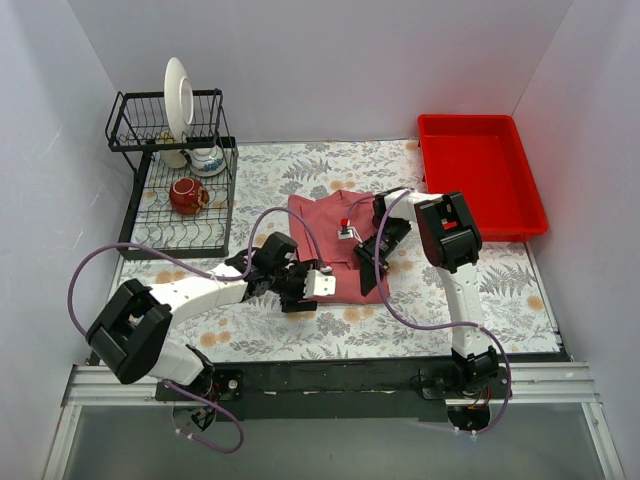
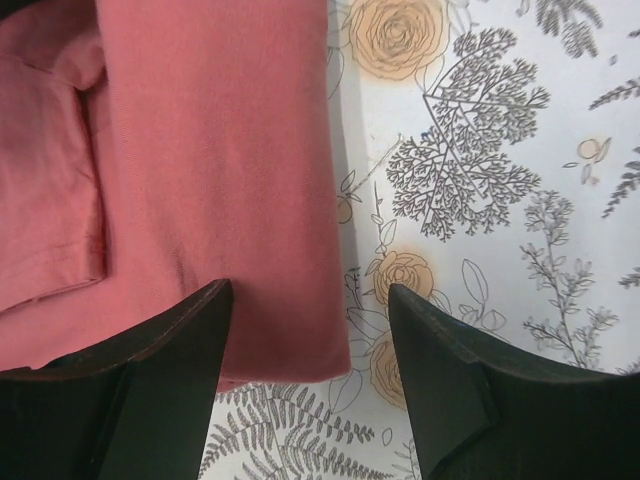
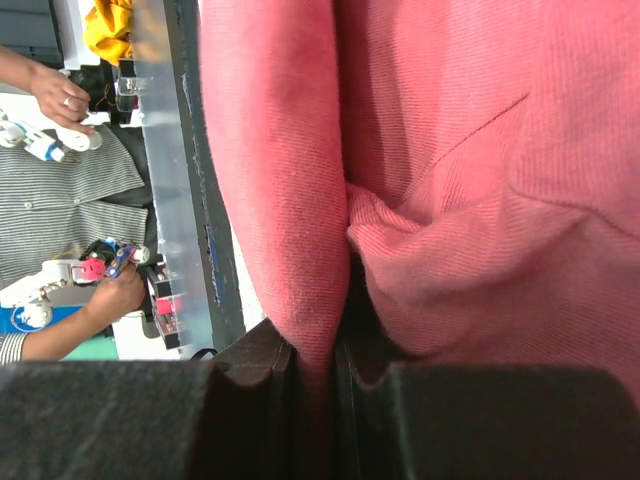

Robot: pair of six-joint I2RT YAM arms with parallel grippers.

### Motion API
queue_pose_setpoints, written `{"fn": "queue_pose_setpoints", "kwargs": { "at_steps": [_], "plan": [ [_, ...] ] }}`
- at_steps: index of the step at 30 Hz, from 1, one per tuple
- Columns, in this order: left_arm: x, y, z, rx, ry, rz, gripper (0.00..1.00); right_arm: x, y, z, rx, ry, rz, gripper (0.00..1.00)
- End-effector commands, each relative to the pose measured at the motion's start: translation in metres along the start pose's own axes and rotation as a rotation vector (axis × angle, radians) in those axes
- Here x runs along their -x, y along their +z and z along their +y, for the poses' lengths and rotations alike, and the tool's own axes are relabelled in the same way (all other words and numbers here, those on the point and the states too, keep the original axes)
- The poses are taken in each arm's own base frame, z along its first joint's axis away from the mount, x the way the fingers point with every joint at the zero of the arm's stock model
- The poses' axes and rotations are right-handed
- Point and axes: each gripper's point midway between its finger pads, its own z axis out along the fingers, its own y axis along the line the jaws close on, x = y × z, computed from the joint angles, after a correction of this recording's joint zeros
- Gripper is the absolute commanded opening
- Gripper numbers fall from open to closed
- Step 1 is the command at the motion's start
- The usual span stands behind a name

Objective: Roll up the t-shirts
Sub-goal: Roll the T-shirt to the center of the board.

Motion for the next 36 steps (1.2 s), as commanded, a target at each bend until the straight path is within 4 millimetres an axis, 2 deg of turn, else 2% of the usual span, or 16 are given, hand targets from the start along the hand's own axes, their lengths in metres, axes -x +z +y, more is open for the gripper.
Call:
{"fn": "queue_pose_setpoints", "kwargs": {
  "at_steps": [1,6,9,12,15,17,18,19,20,21,22,23,24,26,29,36],
  "plan": [
    [-0.015,0.018,0.006,0.037,0.061,0.028,0.63,-0.017,0.0,-0.034,-0.082,-0.083,0.084,0.1],
    [-0.051,0.033,-0.009,-0.017,0.039,0.149,0.48,-0.011,0.0,-0.033,-0.074,-0.085,0.054,0.13],
    [-0.063,0.032,-0.02,-0.054,0.066,0.178,0.43,-0.002,-0.011,-0.027,-0.098,-0.123,0.023,0.23],
    [-0.068,0.032,-0.027,-0.078,0.064,0.192,0.25,0.017,-0.035,-0.015,-0.163,-0.178,-0.028,0.98],
    [-0.065,0.03,-0.025,-0.089,0.038,0.199,0.12,0.042,-0.071,0.006,-0.258,-0.26,-0.102,0.98],
    [-0.039,0.03,-0.016,-0.116,-0.016,0.117,0.09,0.052,-0.1,0.024,-0.346,-0.332,-0.153,0.99],
    [-0.043,0.026,-0.021,-0.156,-0.157,0.13,0.08,0.058,-0.114,0.045,-0.408,-0.405,-0.185,0.99],
    [-0.018,0.024,0.001,-0.153,-0.198,0.073,0.08,0.058,-0.122,0.051,-0.46,-0.443,-0.19,0.99],
    [-0.005,0.023,0.0,-0.198,-0.27,0.021,0.07,0.056,-0.122,0.044,-0.523,-0.499,-0.203,0.98],
    [-0.006,0.02,0.002,-0.233,-0.37,0.007,0.07,0.061,-0.136,0.072,-0.626,-0.617,-0.243,0.99],
    [0.002,0.018,0.005,-0.252,-0.435,-0.018,0.07,0.059,-0.133,0.074,-0.682,-0.674,-0.256,0.99],
    [0.015,0.013,0.014,-0.269,-0.482,-0.073,0.07,0.055,-0.122,0.058,-0.746,-0.733,-0.285,0.98],
    [0.019,0.011,0.015,-0.283,-0.516,-0.092,0.07,0.054,-0.13,0.07,-0.883,-0.801,-0.305,0.99],
    [0.027,0.006,0.025,-0.292,-0.556,-0.14,0.07,0.037,-0.089,0.062,-0.894,-0.88,-0.257,0.99],
    [0.029,-0.001,0.03,-0.309,-0.617,-0.169,0.08,0.024,-0.055,0.069,-0.87,-0.975,-0.187,0.98],
    [0.026,-0.006,0.033,-0.327,-0.657,-0.179,0.09,0.036,-0.042,0.06,-0.907,-1.017,-0.193,0.99]
  ]
}}
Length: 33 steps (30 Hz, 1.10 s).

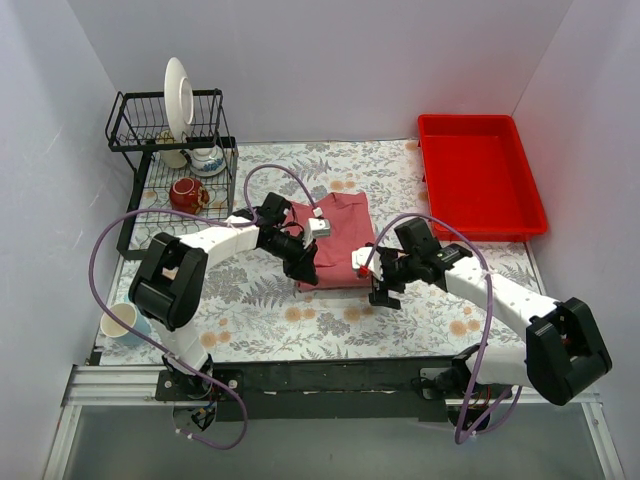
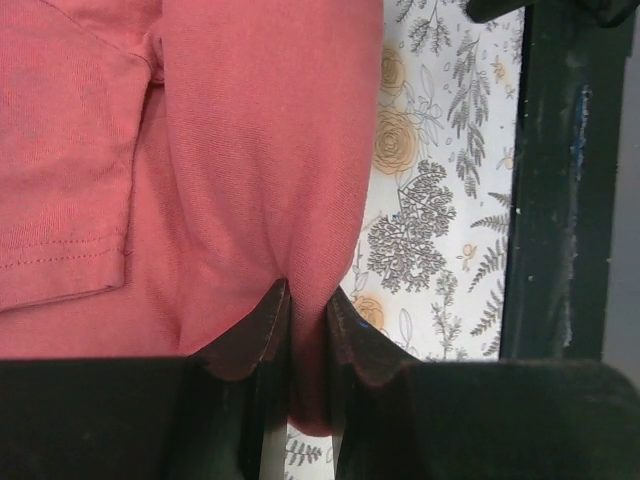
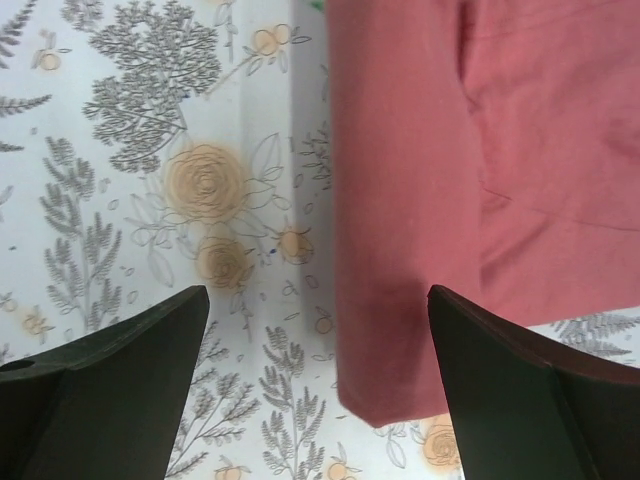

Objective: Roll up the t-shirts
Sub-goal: Roll the T-shirt to the center of the board.

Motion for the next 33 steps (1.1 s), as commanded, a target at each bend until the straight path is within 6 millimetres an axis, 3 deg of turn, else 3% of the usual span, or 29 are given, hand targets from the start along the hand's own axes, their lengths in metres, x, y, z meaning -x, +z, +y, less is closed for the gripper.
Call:
{"fn": "queue_pose_setpoints", "kwargs": {
  "at_steps": [1,9,13,16,17,18,20,21,23,26,27,28,33],
  "plan": [
    [0.012,-0.005,-0.013,-0.074,-0.049,-0.045,0.09,0.022,0.004,-0.036,-0.157,-0.107,-0.05,0.99],
    [0.012,-0.006,-0.002,-0.069,-0.097,-0.062,0.1,0.003,0.036,-0.03,-0.086,-0.144,-0.014,0.98],
    [0.009,-0.012,-0.001,-0.061,-0.107,-0.064,0.1,-0.013,0.044,-0.035,-0.11,-0.174,0.026,0.85],
    [0.004,-0.019,-0.002,-0.062,-0.126,-0.066,0.1,-0.019,0.044,-0.04,-0.127,-0.186,0.053,0.59],
    [0.0,-0.021,-0.003,-0.064,-0.143,-0.06,0.1,-0.016,0.044,-0.044,-0.121,-0.187,0.051,0.41],
    [-0.001,-0.022,-0.004,-0.064,-0.145,-0.057,0.1,-0.018,0.043,-0.036,-0.074,-0.163,0.064,0.32],
    [-0.002,-0.026,-0.008,-0.067,-0.155,-0.042,0.09,-0.002,0.037,-0.045,-0.062,-0.147,0.05,0.17],
    [-0.002,-0.028,-0.01,-0.071,-0.162,-0.037,0.09,-0.006,0.033,-0.032,-0.001,-0.099,0.06,0.15],
    [-0.004,-0.034,-0.02,-0.09,-0.186,-0.016,0.07,0.0,0.025,-0.026,0.058,-0.078,0.055,0.13],
    [-0.009,-0.043,-0.038,-0.111,-0.213,0.007,0.03,0.003,0.009,0.009,0.281,0.023,0.071,0.14],
    [-0.014,-0.044,-0.042,-0.113,-0.229,0.016,0.02,0.013,0.004,0.009,0.319,0.023,0.044,0.14],
    [-0.016,-0.046,-0.047,-0.116,-0.245,0.021,0.01,0.006,-0.007,0.032,0.419,0.103,0.077,0.13],
    [-0.027,-0.048,-0.059,-0.125,-0.309,0.027,0.0,-0.005,-0.015,0.055,0.576,0.23,0.089,0.12]
  ]
}}
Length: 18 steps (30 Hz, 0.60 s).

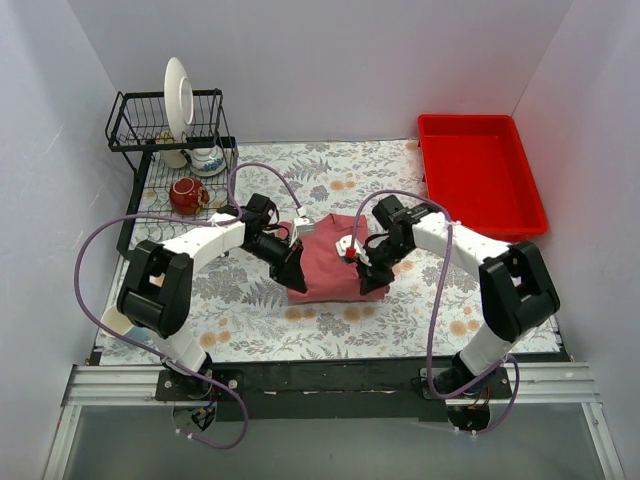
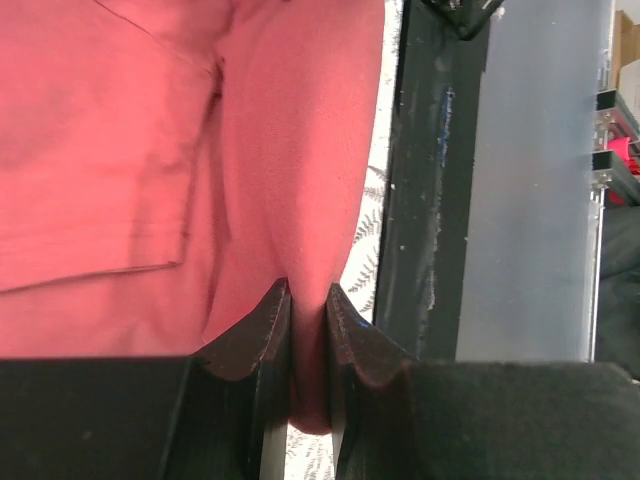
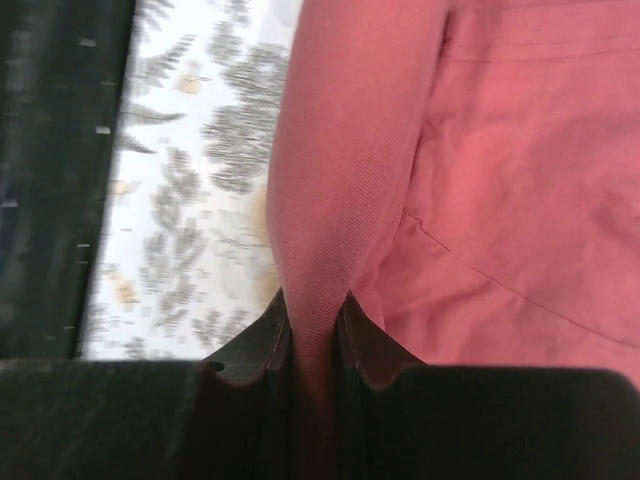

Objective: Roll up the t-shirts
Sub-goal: Roll the T-shirt to the center of the board.

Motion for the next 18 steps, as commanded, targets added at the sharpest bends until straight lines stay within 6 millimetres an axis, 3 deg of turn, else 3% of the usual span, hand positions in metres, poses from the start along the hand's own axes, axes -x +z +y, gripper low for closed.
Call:
{"fn": "queue_pose_setpoints", "kwargs": {
  "at_steps": [1,9,13,16,18],
  "plan": [
    [-0.019,-0.01,-0.012,0.01,-0.089,0.029,0.0,-0.022,-0.009,0.065,0.281,0.237,0.044,0.12],
    [-0.033,-0.001,0.016,0.021,-0.097,0.096,0.0,-0.021,0.002,0.04,0.356,0.338,0.016,0.11],
    [-0.048,0.006,0.042,0.043,-0.107,0.131,0.0,-0.034,0.015,0.024,0.399,0.385,0.042,0.11],
    [-0.046,0.001,0.063,0.089,-0.107,0.118,0.0,-0.044,0.024,0.012,0.414,0.398,0.058,0.11],
    [-0.046,-0.003,0.072,0.124,-0.111,0.119,0.06,-0.044,0.028,0.001,0.411,0.42,0.056,0.11]
  ]
}}
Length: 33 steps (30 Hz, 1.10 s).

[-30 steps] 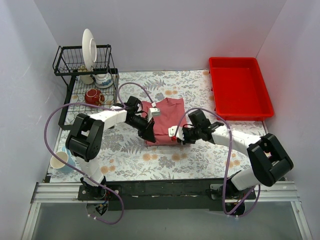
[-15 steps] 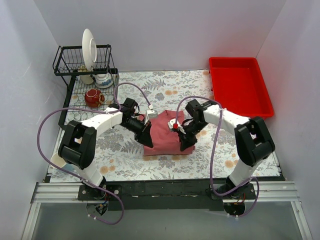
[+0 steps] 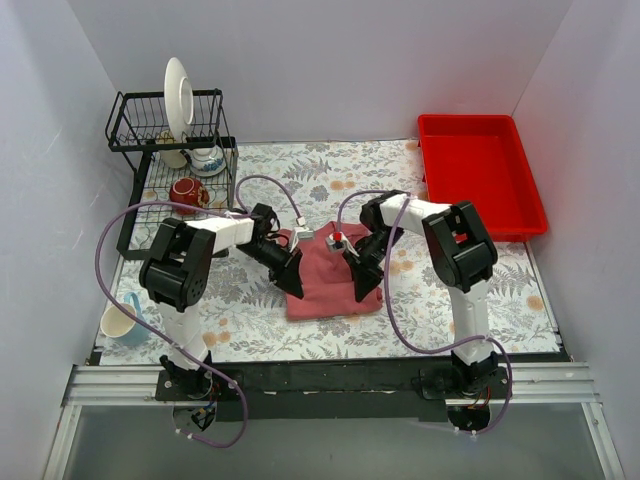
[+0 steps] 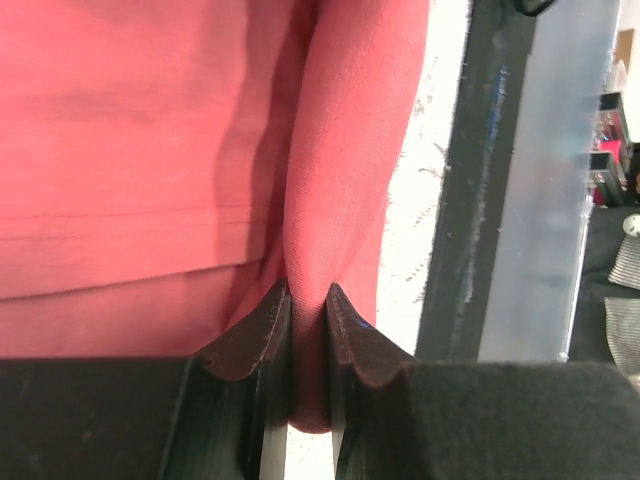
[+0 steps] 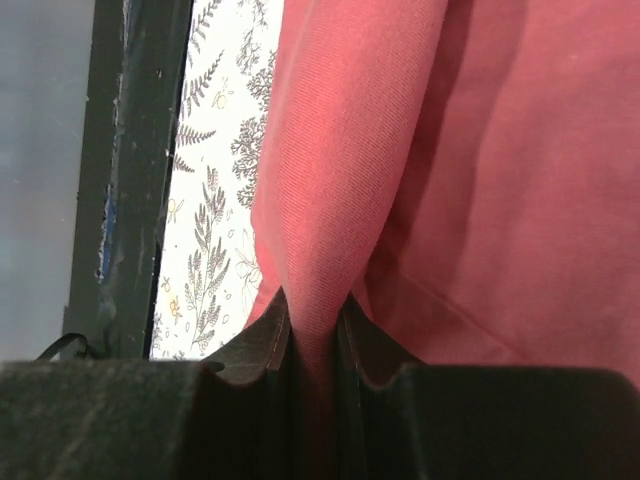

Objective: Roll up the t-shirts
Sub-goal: Roll the T-shirt to the center of the board.

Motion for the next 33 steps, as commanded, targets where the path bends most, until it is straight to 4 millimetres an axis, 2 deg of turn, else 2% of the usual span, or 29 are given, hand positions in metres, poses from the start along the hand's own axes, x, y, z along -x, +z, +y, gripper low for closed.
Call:
{"fn": "queue_pose_setpoints", "kwargs": {
  "at_steps": [1,4,5,6,9,12,13,15,16,17,19,20,23,27,33],
  "plan": [
    [-0.009,-0.025,0.04,0.184,0.015,0.05,0.08,-0.025,-0.005,-0.012,0.039,0.131,0.087,0.11],
    [0.003,-0.042,0.048,0.292,0.079,0.041,0.3,-0.023,0.0,-0.027,0.05,0.186,0.068,0.11],
    [0.014,-0.052,0.042,0.328,0.129,0.016,0.41,-0.022,0.001,-0.031,0.051,0.201,0.06,0.11],
    [0.022,-0.058,0.039,0.354,0.164,-0.003,0.46,-0.022,0.003,-0.034,0.055,0.217,0.058,0.11],
    [0.052,-0.074,0.013,0.385,0.301,-0.08,0.52,-0.023,0.008,-0.044,0.062,0.272,0.054,0.12],
    [0.062,-0.061,-0.013,0.373,0.408,-0.055,0.53,-0.028,0.008,-0.052,0.054,0.297,0.077,0.12],
    [0.059,-0.049,-0.027,0.351,0.47,-0.036,0.54,-0.032,0.011,-0.053,0.057,0.307,0.089,0.12],
    [0.052,-0.036,-0.032,0.368,0.529,-0.005,0.54,-0.036,0.01,-0.057,0.047,0.335,0.116,0.12],
    [0.055,-0.029,-0.042,0.369,0.611,-0.014,0.54,-0.04,0.012,-0.058,0.052,0.347,0.121,0.11],
    [0.04,-0.02,-0.04,0.36,0.608,0.01,0.55,-0.042,0.013,-0.058,0.055,0.353,0.125,0.12],
    [0.034,-0.012,-0.041,0.368,0.649,0.024,0.55,-0.044,0.015,-0.057,0.063,0.361,0.126,0.11],
    [0.024,-0.007,-0.037,0.364,0.646,0.045,0.55,-0.045,0.016,-0.055,0.069,0.367,0.124,0.11],
    [0.017,0.0,-0.035,0.368,0.675,0.054,0.55,-0.047,0.017,-0.052,0.077,0.375,0.123,0.11],
    [-0.004,0.01,-0.026,0.359,0.67,0.107,0.55,-0.049,0.018,-0.05,0.081,0.372,0.126,0.11],
    [-0.03,0.019,0.014,0.457,0.74,0.218,0.57,-0.048,0.02,-0.051,0.088,0.371,0.116,0.11]
  ]
}}
